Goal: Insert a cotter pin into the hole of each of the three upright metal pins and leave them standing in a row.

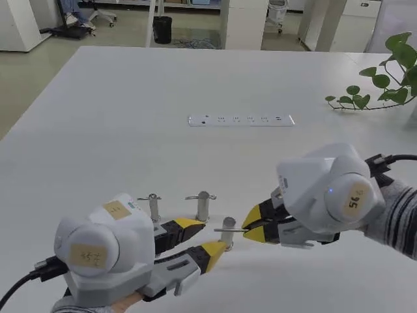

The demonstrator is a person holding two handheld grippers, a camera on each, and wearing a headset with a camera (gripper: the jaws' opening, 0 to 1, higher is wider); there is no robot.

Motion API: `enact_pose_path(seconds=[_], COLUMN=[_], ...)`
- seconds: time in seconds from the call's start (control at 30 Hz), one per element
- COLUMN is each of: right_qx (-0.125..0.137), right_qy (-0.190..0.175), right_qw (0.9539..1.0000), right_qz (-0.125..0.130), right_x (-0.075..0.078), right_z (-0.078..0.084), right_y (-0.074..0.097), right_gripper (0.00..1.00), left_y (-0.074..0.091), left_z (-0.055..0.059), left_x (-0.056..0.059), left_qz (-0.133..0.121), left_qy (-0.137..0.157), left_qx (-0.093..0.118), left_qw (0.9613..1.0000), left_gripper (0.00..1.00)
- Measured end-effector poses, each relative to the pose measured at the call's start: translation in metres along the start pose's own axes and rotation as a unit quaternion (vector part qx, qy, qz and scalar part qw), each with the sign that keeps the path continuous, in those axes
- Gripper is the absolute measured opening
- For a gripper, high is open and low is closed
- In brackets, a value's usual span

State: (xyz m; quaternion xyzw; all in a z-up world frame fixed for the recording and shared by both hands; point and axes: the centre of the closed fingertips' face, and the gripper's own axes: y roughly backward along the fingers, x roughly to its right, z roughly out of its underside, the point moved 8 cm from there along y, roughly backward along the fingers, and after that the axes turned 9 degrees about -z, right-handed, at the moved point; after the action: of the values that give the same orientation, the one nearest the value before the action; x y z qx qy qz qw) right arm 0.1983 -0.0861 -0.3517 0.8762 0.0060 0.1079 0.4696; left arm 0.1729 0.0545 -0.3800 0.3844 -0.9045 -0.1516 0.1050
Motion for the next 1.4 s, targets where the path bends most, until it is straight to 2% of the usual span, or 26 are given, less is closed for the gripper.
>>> enact_pose_path(seconds=[0.13, 0.47, 0.73, 1.0, 1.4], right_qx=[-0.006, -0.011, -0.012, -0.014, -0.009], right_qy=[-0.003, -0.006, -0.020, -0.028, -0.027], right_qw=[1.0000, 0.9999, 0.9996, 0.9994, 0.9995], right_qz=[0.002, 0.007, 0.015, 0.015, 0.009], right_x=[0.002, 0.006, 0.012, 0.014, 0.018], right_z=[0.007, 0.024, 0.040, 0.051, 0.054], right_y=[0.000, 0.001, 0.002, -0.004, -0.007], right_gripper=[0.00, 0.00, 0.00, 0.00, 0.00], left_y=[-0.010, -0.031, -0.043, -0.052, -0.065], left_z=[0.007, 0.016, 0.020, 0.024, 0.026], left_x=[-0.001, -0.006, -0.005, -0.003, -0.002], left_qz=[-0.015, -0.043, -0.061, -0.066, -0.067], left_qy=[0.002, 0.000, -0.002, 0.003, 0.006], left_qx=[-0.010, -0.027, -0.030, -0.040, -0.046], left_qw=[0.9998, 0.9987, 0.9977, 0.9970, 0.9967], left_gripper=[0.23, 0.22, 0.20, 0.19, 0.16])
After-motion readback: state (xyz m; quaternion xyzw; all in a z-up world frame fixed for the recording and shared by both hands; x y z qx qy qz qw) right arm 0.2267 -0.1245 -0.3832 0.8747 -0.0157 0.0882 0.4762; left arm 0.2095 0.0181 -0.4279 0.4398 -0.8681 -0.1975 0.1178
